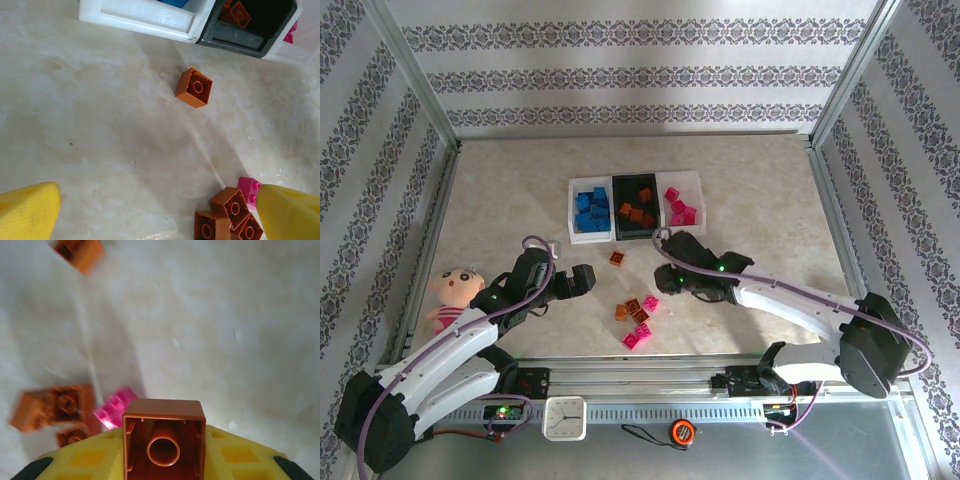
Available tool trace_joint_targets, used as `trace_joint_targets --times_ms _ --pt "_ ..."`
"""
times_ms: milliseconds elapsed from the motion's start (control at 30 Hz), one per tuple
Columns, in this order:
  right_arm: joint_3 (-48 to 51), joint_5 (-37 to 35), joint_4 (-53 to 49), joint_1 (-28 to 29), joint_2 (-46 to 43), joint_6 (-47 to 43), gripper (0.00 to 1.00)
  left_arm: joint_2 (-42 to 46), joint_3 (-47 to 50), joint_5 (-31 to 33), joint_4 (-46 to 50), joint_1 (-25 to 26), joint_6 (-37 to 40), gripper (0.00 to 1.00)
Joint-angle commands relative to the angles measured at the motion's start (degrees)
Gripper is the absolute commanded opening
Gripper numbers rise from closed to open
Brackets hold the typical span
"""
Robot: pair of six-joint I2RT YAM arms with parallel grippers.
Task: Sort the legos into containers by color
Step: Place the lego in the container.
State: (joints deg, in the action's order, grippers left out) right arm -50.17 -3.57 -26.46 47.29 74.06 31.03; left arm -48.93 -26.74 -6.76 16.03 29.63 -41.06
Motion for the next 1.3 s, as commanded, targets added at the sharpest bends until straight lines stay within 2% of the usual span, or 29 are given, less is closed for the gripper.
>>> trace_joint_targets --times_ms 0,200,400,533,667,767,867,1033,1267 --pt "-7.14 -0.67 1.56 -1.85 3.99 -5.4 0.33 -0.22 0.05 1.01 -0.59 0.32 -0.31 1.0" --pt "-22.24 -1.63 5.01 -5.95 18.94 -7.61 0.33 -0.46 -0.41 0.72 -0.02 0.24 0.1 1.0" --pt "-35.61 -4.62 4.14 -7.89 33.86 -7.91 0.35 -0.75 -0.18 -0.09 -0.17 0.24 0.4 1.0" --pt "-40.9 -5.56 3.35 -9.03 39.85 -7.5 0.39 -1.08 -0.76 -0.52 0.47 0.25 0.93 1.0" --pt "-44.43 -5.24 2.65 -10.08 43.33 -6.45 0.47 -1.77 -1.47 -1.14 0.83 0.21 1.59 1.0" --pt "-45.39 -4.99 2.16 -10.5 43.75 -6.24 0.63 -2.18 -1.42 -2.0 -0.26 0.21 1.79 1.0" --pt "-44.17 -4.6 2.46 -10.51 41.6 -6.34 0.72 -3.25 -1.78 -3.97 -1.66 0.22 2.45 1.0" --pt "-35.98 -2.71 5.69 -10.45 34.44 -5.1 0.75 -8.75 -5.44 -8.25 -0.38 1.59 5.39 0.87" --pt "-23.02 -2.26 8.52 -10.6 25.52 -4.3 0.75 -16.7 -8.2 -7.76 -0.93 13.31 8.49 0.81"
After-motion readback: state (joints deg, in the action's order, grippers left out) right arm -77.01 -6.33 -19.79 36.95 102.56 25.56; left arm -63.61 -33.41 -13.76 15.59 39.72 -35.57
